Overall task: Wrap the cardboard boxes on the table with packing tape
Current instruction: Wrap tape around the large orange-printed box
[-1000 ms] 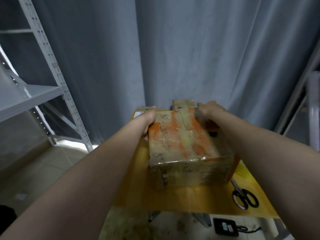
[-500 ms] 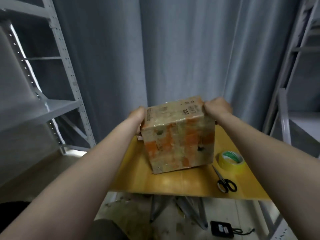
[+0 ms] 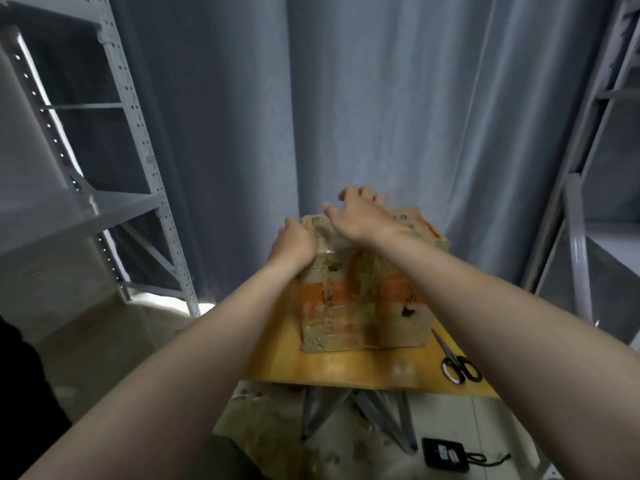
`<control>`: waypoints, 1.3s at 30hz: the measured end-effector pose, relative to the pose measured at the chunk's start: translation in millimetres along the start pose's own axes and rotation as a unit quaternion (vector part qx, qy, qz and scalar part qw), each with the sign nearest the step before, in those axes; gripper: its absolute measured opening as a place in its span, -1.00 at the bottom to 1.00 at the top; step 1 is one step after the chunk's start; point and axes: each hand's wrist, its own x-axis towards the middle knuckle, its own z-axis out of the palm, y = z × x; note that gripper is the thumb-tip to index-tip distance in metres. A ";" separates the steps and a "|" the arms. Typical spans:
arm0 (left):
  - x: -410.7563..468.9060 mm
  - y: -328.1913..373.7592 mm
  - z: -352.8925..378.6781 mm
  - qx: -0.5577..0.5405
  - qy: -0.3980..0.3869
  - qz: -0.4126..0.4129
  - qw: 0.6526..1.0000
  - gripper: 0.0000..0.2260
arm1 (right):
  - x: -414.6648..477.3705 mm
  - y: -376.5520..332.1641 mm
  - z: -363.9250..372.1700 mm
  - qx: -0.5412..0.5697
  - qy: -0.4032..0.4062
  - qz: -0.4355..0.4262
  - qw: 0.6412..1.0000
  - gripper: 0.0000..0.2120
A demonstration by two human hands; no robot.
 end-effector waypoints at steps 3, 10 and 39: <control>4.8 -2.9 3.7 -0.008 -0.007 0.015 1.000 -0.57 | 11.3 -15.7 23.6 -0.074 -0.022 -0.014 0.997 -0.41; 26.2 -6.1 -6.1 0.153 0.007 0.075 0.985 -0.67 | 34.3 -8.7 48.2 -0.182 -0.109 0.020 0.977 -0.35; 107.6 14.1 25.4 0.310 0.018 0.040 0.950 -0.69 | 145.8 3.0 70.3 -0.203 -0.025 0.022 0.979 -0.62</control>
